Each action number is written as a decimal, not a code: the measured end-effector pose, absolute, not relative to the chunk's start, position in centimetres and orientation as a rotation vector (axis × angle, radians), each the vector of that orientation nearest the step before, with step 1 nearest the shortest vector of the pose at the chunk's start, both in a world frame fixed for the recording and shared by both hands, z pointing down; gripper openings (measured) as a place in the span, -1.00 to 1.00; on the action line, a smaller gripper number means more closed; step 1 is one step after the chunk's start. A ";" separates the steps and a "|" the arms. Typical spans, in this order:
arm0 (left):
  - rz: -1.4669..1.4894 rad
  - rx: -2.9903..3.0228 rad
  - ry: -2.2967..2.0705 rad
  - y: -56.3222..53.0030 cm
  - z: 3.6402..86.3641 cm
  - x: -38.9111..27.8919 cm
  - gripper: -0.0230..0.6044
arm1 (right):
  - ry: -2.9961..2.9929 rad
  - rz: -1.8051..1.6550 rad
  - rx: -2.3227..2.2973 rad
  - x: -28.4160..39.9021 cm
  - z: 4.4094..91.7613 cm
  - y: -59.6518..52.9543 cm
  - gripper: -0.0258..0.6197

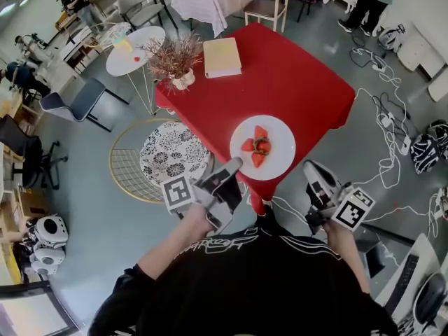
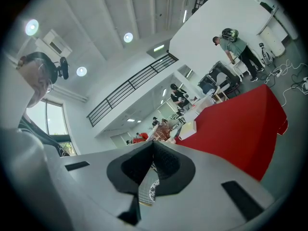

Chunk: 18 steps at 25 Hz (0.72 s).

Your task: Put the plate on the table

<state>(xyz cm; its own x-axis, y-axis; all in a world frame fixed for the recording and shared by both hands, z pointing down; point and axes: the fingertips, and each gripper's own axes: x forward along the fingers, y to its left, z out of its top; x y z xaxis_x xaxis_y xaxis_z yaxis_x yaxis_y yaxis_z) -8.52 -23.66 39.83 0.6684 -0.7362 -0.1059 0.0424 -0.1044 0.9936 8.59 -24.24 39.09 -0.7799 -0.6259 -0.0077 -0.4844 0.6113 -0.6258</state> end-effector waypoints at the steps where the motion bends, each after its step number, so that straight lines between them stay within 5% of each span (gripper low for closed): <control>1: -0.723 1.551 -0.598 -24.1 40.0 -8.4 -0.87 | 2.613 -0.917 -0.916 8.7 39.2 -24.6 -0.90; 18: -0.673 1.474 -0.676 -33.8 46.4 -5.1 -0.87 | 2.630 -0.993 -0.998 12.7 42.6 -30.1 -0.90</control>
